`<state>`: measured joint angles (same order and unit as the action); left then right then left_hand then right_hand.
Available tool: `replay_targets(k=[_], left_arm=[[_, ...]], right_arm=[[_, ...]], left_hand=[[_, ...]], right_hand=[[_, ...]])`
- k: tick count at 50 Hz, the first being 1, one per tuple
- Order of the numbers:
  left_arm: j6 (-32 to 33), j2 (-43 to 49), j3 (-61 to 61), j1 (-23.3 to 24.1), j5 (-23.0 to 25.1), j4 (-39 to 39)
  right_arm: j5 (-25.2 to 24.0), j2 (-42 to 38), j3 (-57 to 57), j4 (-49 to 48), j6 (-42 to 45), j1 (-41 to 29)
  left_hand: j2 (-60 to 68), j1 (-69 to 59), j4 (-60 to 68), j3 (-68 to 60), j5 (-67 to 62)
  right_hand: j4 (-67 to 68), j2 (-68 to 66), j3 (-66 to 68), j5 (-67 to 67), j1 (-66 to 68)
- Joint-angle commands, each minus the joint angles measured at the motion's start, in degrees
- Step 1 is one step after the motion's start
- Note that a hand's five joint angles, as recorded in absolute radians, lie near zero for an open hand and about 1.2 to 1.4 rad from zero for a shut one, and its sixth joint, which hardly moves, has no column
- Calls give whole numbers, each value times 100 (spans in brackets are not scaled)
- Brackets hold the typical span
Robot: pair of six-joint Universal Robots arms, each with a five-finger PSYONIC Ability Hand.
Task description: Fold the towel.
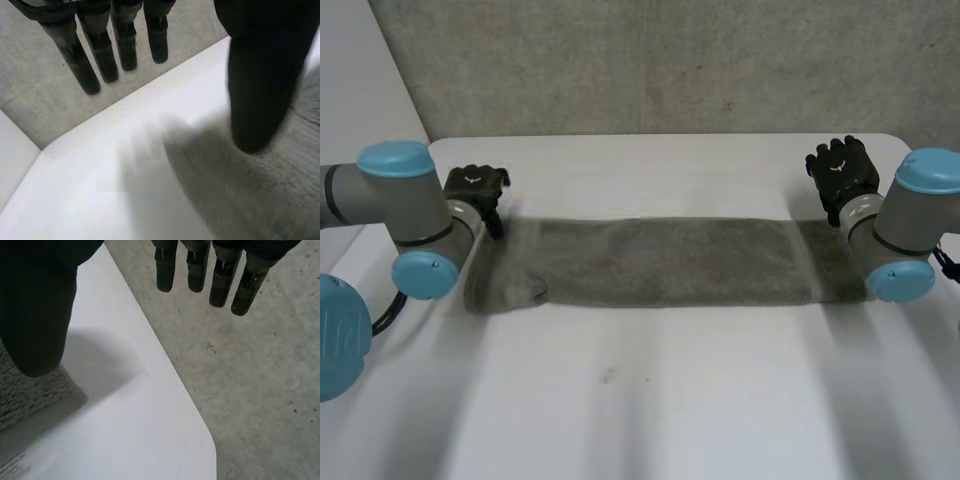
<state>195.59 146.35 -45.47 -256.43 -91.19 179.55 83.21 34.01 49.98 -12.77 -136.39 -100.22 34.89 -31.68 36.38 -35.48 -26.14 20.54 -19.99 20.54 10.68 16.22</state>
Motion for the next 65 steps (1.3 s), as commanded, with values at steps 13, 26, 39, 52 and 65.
replay_targets(k=[13, 26, 39, 52, 65], left_arm=[[-83, -1669, -1576, 260, -65, 1], [-1480, -3376, -3679, 269, 40, 19], [-1893, -3728, -4575, 278, 40, 546], [-1893, -3728, -4663, 278, 31, 564], [-1893, -3806, -4743, 313, 31, 573]], right_arm=[[-833, 2347, 1735, 952, -1470, 117], [-1175, 2866, 3140, 2138, -1567, 1066], [-1896, 2295, 3695, 1049, -1040, 1453], [-1905, 1820, 3501, 750, -987, 1541], [-1263, 2030, 3484, 196, -767, 1831]], left_hand=[[-2489, 2168, -2638, 2548, 2614], [-2489, 2168, -2638, 2548, 2614], [-2489, 2168, -2638, 2548, 2614], [-2489, 2168, -2638, 2548, 2614], [-2489, 2168, -2638, 2548, 2614]], right_hand=[[-1054, 999, -1054, -1068, -622], [-713, 658, -713, -727, -282], [1709, -1764, 1709, 1695, 2141], [2518, -2573, 2518, 2504, 2949], [5946, -6001, 5946, 5932, 6378]])
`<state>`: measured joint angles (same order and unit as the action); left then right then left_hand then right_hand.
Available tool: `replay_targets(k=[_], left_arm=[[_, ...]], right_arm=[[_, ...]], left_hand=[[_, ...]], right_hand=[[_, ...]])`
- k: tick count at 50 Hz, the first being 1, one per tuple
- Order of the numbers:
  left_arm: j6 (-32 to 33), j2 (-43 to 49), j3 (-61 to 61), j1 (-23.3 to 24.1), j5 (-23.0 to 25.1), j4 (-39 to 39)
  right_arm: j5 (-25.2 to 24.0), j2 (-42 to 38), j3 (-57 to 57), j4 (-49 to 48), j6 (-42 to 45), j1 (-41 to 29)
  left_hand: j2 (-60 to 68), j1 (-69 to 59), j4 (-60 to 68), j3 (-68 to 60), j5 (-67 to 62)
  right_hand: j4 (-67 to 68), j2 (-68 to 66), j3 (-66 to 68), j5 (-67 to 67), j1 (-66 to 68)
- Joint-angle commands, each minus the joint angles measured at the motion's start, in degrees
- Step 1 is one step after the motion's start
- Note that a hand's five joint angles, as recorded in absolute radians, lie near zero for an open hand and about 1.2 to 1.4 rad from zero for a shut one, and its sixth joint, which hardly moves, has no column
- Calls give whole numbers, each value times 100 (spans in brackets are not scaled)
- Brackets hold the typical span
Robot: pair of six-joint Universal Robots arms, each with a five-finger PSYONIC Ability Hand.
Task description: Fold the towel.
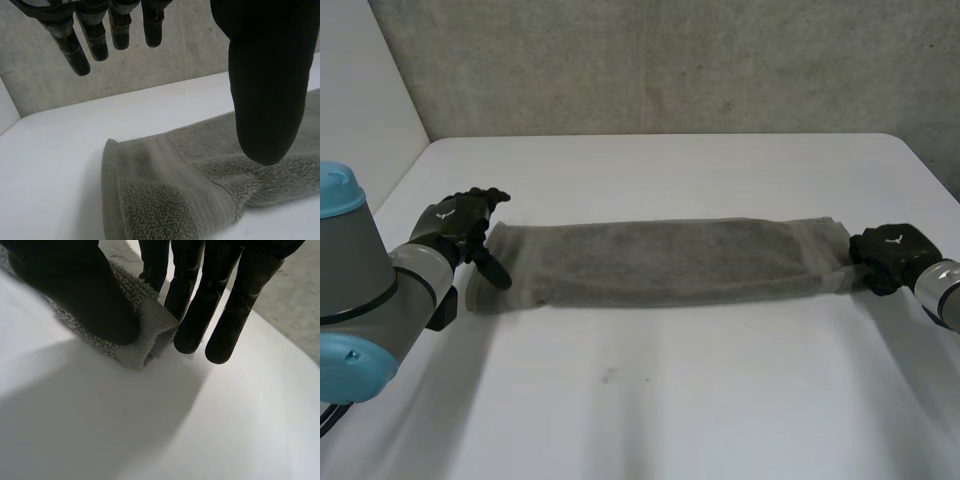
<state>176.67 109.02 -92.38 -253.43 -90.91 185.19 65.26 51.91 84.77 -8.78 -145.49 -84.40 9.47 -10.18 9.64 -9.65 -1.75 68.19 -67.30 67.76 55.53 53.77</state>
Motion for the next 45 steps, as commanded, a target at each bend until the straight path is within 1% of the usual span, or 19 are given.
replay_targets(k=[1, 9, 14, 18, 20, 21, 23, 24, 26, 28, 29, 31, 32, 34, 37, 39, 43, 44, 45], left_arm=[[0, -109, -61, 21, 3, 8], [0, -214, -96, 21, -6, 8], [0, -214, -96, 21, -6, 8], [0, -223, -105, 21, -6, 8], [0, -232, -131, 21, -6, 8], [0, -232, -131, 21, -6, 8], [0, -284, -158, 21, -6, 17], [0, -285, -158, 21, -6, 17], [0, -293, -166, 21, -6, 17], [0, -302, -175, 21, -6, 17], [0, -302, -175, 21, -6, 17], [0, -311, -175, 21, -6, 8], [0, -311, -175, 21, -6, 8], [0, -302, -175, 21, -6, 17], [0, -294, -175, 21, -6, 17], [0, -293, -184, 30, -6, 17], [0, -285, -193, 39, -6, 17], [0, -285, -193, 39, -6, 17], [0, -276, -184, 48, -6, 17]], right_arm=[[705, 354, -21, -220, 230, 362], [927, 557, -363, -150, 1117, 1057], [892, 610, -724, -150, 1286, 1040], [883, 742, -909, -150, 1198, 785], [831, 970, -1023, -220, 1058, 77], [830, 971, -1023, -220, 1057, 73], [699, 997, -1128, -238, 1031, -661], [698, 997, -1129, -238, 1031, -665], [593, 971, -1155, -247, 1031, -1043], [322, 857, -1147, -247, 1066, -1874], [320, 856, -1147, -247, 1066, -1878], [67, 576, -1173, -264, 1093, -2753], [66, 575, -1173, -264, 1093, -2757], [-40, 295, -1121, -387, 1101, -3474], [-49, 109, -1094, -466, 1101, -3768], [-23, -223, -1059, -598, 1110, -4240], [4, -480, -1032, -616, 1128, -4497], [13, -567, -1032, -616, 1136, -4549], [48, -602, -1032, -625, 1145, -4567]], left_hand=[[53, 18, 36, -35, 175], [53, 18, 36, -35, 175], [53, 18, 36, -35, 175], [53, 18, 36, -35, 175], [53, 18, 36, -35, 175], [53, 18, 36, -35, 175], [53, 18, 36, -35, 175], [53, 18, 36, -35, 175], [53, 18, 36, -35, 175], [53, 18, 36, -35, 175], [53, 18, 36, -35, 175], [53, 18, 36, -35, 175], [53, 18, 36, -35, 175], [53, 18, 36, -35, 175], [53, 18, 36, -35, 175], [53, 18, 36, -35, 175], [53, 18, 36, -35, 175], [53, 18, 36, -35, 175], [53, 18, 36, -35, 175]], right_hand=[[1181, -1270, 1224, 1447, 2623], [1181, -1270, 1224, 1447, 2623], [1181, -1270, 1224, 1447, 2623], [1181, -1270, 1224, 1447, 2623], [1181, -1270, 1224, 1447, 2623], [1181, -1270, 1224, 1447, 2623], [1181, -1270, 1224, 1447, 2623], [1181, -1270, 1224, 1447, 2623], [1181, -1270, 1224, 1447, 2623], [1181, -1270, 1224, 1447, 2623], [1181, -1270, 1224, 1447, 2623], [1181, -1270, 1224, 1447, 2623], [1181, -1270, 1224, 1447, 2623], [1181, -1270, 1224, 1447, 2623], [1181, -1270, 1224, 1447, 2623], [1181, -1270, 1224, 1447, 2623], [1181, -1270, 1224, 1447, 2623], [704, -793, 747, 970, 2146], [-1865, 1777, -1823, -1599, -423]])
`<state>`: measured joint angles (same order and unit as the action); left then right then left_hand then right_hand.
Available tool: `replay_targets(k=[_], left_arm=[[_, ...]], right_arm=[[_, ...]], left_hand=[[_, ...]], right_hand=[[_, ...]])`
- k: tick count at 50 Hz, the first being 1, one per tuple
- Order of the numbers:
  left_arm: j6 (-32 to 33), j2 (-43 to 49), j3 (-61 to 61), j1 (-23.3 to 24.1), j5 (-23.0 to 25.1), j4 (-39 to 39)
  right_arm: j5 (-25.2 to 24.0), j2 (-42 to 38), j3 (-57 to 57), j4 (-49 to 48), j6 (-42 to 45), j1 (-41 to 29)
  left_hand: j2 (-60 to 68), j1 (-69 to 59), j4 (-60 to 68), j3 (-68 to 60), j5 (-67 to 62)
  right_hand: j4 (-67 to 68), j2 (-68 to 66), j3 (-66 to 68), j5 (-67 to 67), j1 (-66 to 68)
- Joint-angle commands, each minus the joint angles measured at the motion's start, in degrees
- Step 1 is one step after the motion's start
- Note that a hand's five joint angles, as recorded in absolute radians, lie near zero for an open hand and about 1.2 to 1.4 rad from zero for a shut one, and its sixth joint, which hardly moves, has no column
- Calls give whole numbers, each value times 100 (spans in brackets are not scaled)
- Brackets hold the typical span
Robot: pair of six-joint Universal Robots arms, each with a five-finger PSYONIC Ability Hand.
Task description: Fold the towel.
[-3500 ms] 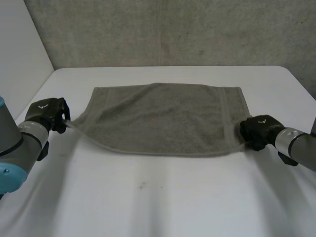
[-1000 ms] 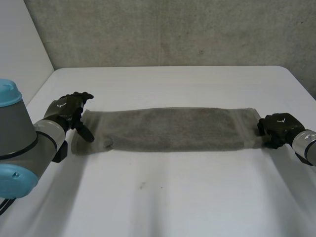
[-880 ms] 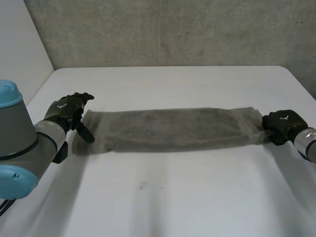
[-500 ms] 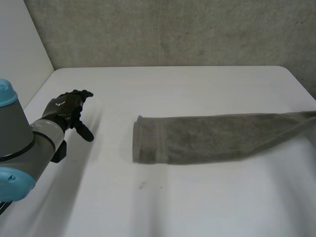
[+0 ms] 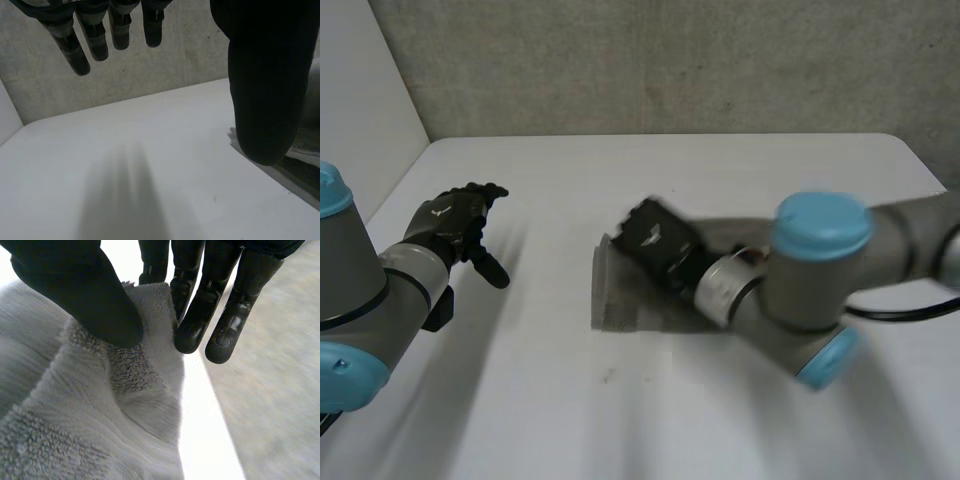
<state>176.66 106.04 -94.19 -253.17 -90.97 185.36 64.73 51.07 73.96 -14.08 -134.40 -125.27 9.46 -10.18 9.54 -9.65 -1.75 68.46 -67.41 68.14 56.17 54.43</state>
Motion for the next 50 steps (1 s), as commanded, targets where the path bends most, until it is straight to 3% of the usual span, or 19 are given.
replay_targets(k=[1, 2, 4, 8, 11, 13, 20, 28, 30, 32, 33, 35, 36, 37, 38, 39, 47, 50], left_arm=[[0, 39, -3, 39, 0, 0], [0, 39, -3, 40, 0, 0], [0, 66, 14, 66, 0, 9], [18, 101, 84, 180, 0, 105], [26, 171, 146, 364, 0, 228], [35, 232, 207, 478, 0, 316], [44, 619, 637, 997, -35, 501], [44, 778, 972, 1366, -79, 493], [35, 778, 981, 1410, -79, 493], [35, 769, 990, 1437, -79, 493], [35, 760, 990, 1454, -79, 493], [35, 760, 981, 1481, -79, 493], [35, 743, 973, 1498, -88, 493], [35, 742, 972, 1498, -88, 493], [35, 734, 964, 1525, -88, 493], [35, 734, 964, 1525, -88, 493], [26, 646, 815, 1569, -96, 457], [26, 619, 788, 1560, -96, 457]], right_arm=[[102, -519, 48, -95, 37, -481], [180, -519, 22, -95, 37, -472], [346, -467, -13, -52, 28, -455], [1127, 6, 65, 2, -190, -306], [1306, 219, 180, 46, -402, -77], [1481, 657, 565, 133, -988, 448], [1149, 1282, 1417, 431, -1922, 1388], [462, 1336, 2281, 670, -1932, 2437], [392, 1301, 2369, 617, -1914, 2586], [217, 1161, 2439, 460, -1897, 2814], [216, 1160, 2439, 459, -1897, 2815], [85, 941, 2439, 179, -1897, 2937], [84, 940, 2439, 177, -1897, 2938], [32, 879, 2439, 38, -1897, 2973], [31, 879, 2439, 37, -1897, 2973], [-30, 844, 2439, -94, -1897, 2999], [49, 1106, 2220, -438, -1923, 2912], [128, 1352, 1957, -403, -1958, 2554]], left_hand=[[54, 18, 46, -35, 175], [54, 18, 46, -35, 175], [54, 18, 46, -35, 175], [54, 18, 46, -35, 175], [54, 18, 46, -35, 175], [54, 18, 46, -35, 175], [54, 18, 46, -35, 175], [54, 18, 46, -35, 175], [54, 18, 46, -35, 175], [54, 18, 46, -35, 175], [54, 18, 46, -35, 175], [54, 18, 46, -35, 175], [54, 18, 46, -35, 175], [54, 18, 46, -35, 175], [54, 18, 46, -35, 175], [54, 18, 46, -35, 175], [54, 18, 46, -35, 175], [54, 18, 46, -35, 175]], right_hand=[[-1918, 1813, -1886, -1689, -515], [-5149, 5044, -5117, -4920, -3746], [-5846, 5741, -5814, -5617, -4443], [-5846, 5741, -5814, -5617, -4443], [-5846, 5741, -5814, -5617, -4443], [-5846, 5741, -5814, -5617, -4443], [-5846, 5741, -5814, -5617, -4443], [-5846, 5741, -5814, -5617, -4443], [-5602, 5497, -5570, -5374, -4199], [-3979, 3874, -3947, -3751, -2576], [-3971, 3865, -3938, -3742, -2568], [-1929, 1824, -1897, -1701, -526], [-1918, 1813, -1886, -1690, -515], [-536, 431, -504, -307, 867], [-522, 417, -490, -294, 881], [910, -1015, 942, 1139, 2313], [1154, -1259, 1186, 1383, 2557], [1154, -1259, 1186, 1383, 2557]])
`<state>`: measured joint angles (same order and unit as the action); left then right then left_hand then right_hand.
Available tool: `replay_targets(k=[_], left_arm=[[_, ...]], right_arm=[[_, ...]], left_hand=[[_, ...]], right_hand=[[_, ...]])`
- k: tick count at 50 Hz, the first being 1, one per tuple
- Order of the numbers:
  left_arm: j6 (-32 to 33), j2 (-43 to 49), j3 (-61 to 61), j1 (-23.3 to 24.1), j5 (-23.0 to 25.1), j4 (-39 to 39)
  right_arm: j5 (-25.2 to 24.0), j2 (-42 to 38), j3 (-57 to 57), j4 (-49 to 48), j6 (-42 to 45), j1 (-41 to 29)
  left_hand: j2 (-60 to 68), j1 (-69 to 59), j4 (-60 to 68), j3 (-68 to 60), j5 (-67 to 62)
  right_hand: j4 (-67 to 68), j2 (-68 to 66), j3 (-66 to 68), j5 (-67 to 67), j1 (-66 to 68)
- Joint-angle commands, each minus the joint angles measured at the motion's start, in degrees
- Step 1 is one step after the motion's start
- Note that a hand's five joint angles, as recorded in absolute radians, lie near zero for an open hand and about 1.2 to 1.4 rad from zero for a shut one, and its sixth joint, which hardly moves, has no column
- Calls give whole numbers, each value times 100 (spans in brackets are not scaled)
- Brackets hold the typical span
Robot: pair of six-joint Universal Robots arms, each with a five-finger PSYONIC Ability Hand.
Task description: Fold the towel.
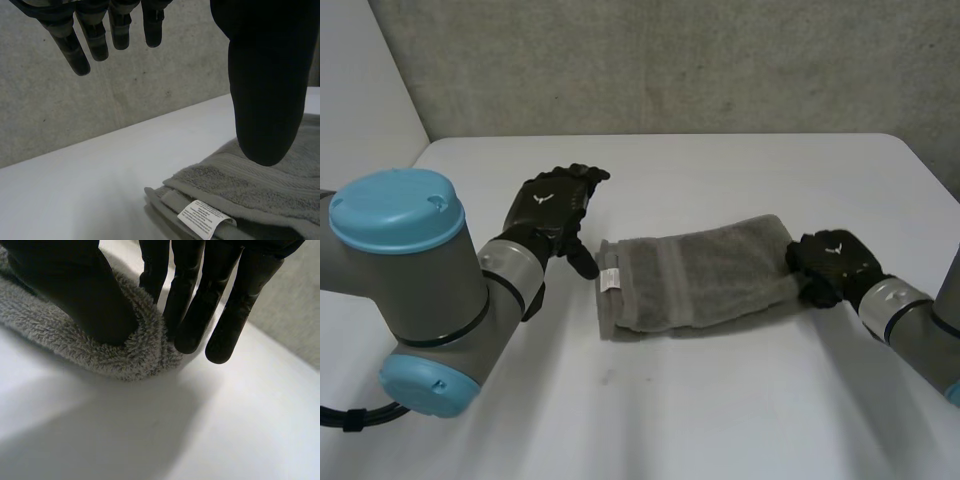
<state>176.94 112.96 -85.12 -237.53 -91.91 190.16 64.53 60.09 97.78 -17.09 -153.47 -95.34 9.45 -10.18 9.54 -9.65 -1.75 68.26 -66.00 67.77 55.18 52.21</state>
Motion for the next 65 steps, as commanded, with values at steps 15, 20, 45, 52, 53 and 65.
replay_targets(k=[15, 20, 45, 52, 53, 65], left_arm=[[-28, -564, -417, -267, -11, 12], [-63, -582, -418, -355, -46, -5], [-967, 330, 1399, 153, -116, -1251], [-1012, 1589, 2694, 673, -301, -2255], [-1012, 1885, 2946, 699, -423, -2447], [-942, 2810, 3116, 699, -1549, -2669]], right_arm=[[86, -402, -1543, -93, 661, -3122], [208, -1200, -1823, -14, 1082, -3675], [1624, 759, -1261, 1348, -1827, -2234], [309, 584, -1498, 1823, -3135, -1435], [306, 583, -1499, 1823, -3136, -1434], [-116, -910, -2473, 1823, -3032, -1522]], left_hand=[[55, 18, 46, -35, 175], [55, 18, 46, -35, 175], [55, 18, 46, -35, 175], [55, 18, 46, -35, 175], [55, 18, 46, -35, 175], [55, 18, 46, -35, 175]], right_hand=[[1174, -1400, 1223, 1482, 2779], [1174, -1400, 1223, 1482, 2779], [-5826, 5600, -5777, -5518, -4221], [-5826, 5600, -5777, -5518, -4221], [-5826, 5600, -5777, -5518, -4221], [-5826, 5600, -5777, -5518, -4221]])
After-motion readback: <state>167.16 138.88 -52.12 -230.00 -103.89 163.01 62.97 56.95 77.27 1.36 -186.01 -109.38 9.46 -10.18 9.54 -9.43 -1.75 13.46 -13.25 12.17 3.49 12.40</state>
